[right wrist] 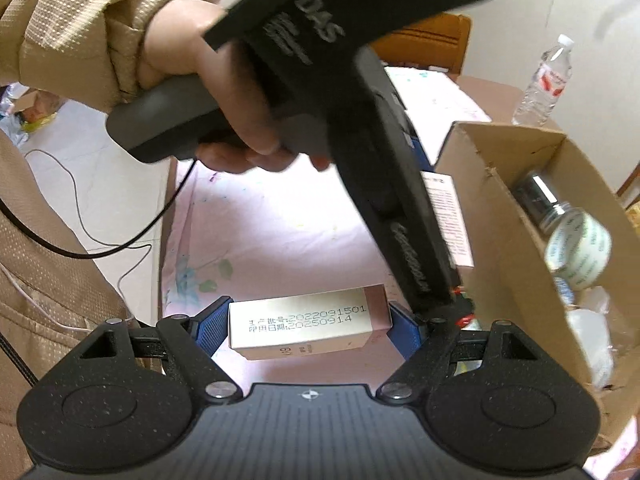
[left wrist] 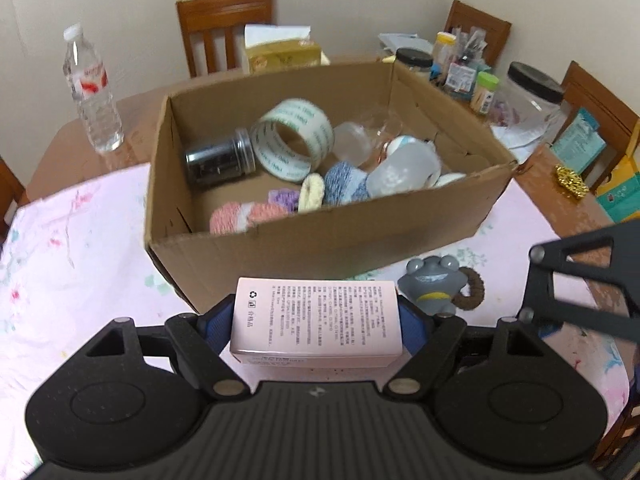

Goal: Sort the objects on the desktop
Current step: 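Lift both small boxes over the cardboard box and open both grippers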

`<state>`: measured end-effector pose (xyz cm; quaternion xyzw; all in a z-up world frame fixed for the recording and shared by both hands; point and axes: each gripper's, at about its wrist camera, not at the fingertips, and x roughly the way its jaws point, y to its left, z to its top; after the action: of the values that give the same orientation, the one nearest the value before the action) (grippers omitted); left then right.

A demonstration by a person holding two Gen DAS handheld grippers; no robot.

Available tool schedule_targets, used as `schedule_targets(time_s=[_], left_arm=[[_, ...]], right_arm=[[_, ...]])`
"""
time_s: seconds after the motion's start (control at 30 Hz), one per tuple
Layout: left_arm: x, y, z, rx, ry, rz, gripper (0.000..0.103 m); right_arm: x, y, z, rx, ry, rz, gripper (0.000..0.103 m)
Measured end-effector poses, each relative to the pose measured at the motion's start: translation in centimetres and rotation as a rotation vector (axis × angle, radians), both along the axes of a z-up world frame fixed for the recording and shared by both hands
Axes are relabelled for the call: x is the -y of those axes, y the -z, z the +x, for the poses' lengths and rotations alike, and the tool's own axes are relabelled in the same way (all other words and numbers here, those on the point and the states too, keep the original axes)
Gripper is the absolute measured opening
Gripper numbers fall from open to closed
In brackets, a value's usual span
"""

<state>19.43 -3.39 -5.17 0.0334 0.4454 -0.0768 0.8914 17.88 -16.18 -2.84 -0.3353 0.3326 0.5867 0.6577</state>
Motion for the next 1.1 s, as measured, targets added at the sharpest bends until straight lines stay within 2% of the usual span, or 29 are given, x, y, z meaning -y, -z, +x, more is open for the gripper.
schedule_targets(time_s=[0.23, 0.5, 0.73, 1.1], left_arm=[[-0.3, -2.9, 0.2, 0.043, 0.055, -0.004, 0.08], [-1.2, -4.6, 2.0, 0.081, 0.062, 0.002, 0.08], [-1.8, -5.3, 4.1, 0.103, 0.07, 0.021, 0.08], [-2.8, -4.9, 7.9, 0.095, 0.076, 0.027, 0.081]], right_arm=[[1.7, -0.8, 0.4, 0.06, 0.094, -0.018, 0.084], [3.2, -3.7, 3.4, 0.087, 0.259, 0.009, 0.084], [2.8, -5.2, 7.2, 0.112, 0.392, 0.014, 0.084], [1.9, -5.7, 13.4, 0.1, 0.47, 0.035, 0.084]])
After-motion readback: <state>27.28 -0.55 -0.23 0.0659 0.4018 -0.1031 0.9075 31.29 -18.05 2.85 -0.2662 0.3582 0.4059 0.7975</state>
